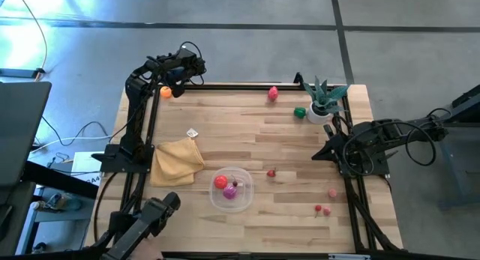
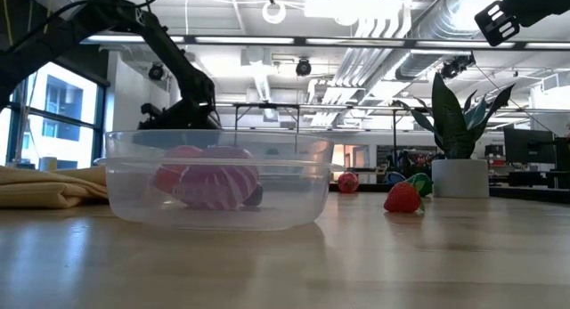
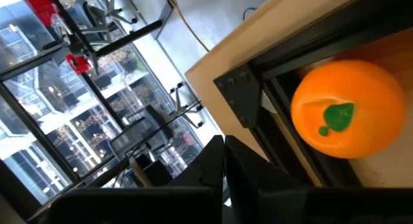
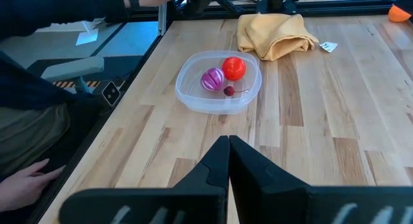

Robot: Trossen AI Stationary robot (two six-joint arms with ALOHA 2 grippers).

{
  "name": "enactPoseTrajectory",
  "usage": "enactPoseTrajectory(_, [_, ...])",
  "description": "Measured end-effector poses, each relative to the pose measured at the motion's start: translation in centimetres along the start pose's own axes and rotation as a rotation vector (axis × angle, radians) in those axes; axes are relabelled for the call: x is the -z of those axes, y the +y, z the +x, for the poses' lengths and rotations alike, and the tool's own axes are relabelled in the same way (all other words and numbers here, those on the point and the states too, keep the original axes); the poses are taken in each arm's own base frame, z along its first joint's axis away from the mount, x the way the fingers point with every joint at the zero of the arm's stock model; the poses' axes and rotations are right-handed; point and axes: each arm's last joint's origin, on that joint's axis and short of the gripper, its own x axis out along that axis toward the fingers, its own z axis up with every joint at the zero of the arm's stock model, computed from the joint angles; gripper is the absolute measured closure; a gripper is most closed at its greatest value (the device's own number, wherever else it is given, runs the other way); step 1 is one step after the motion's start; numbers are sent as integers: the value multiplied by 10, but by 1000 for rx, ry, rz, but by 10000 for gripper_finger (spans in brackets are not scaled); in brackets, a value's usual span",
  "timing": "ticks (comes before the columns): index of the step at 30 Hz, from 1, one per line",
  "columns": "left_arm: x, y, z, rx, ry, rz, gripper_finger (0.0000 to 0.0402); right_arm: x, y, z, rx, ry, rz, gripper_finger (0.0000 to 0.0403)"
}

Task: Pick and placing Produce into tupperware
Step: Put the orange into the transparent bin

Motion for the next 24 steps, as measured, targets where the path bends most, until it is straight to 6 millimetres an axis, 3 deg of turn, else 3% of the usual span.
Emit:
enactPoseTrajectory(15, [-3,-1,-8,104,-23,37,401,0,0,0,0,0,0,402])
enactPoseTrajectory(20, [-16,2,-14,208,-125,-67,401,0,0,0,0,0,0,402])
enactPoseTrajectory(24, [-32,-7,-4,375,-259,-12,401,0,0,0,0,0,0,402])
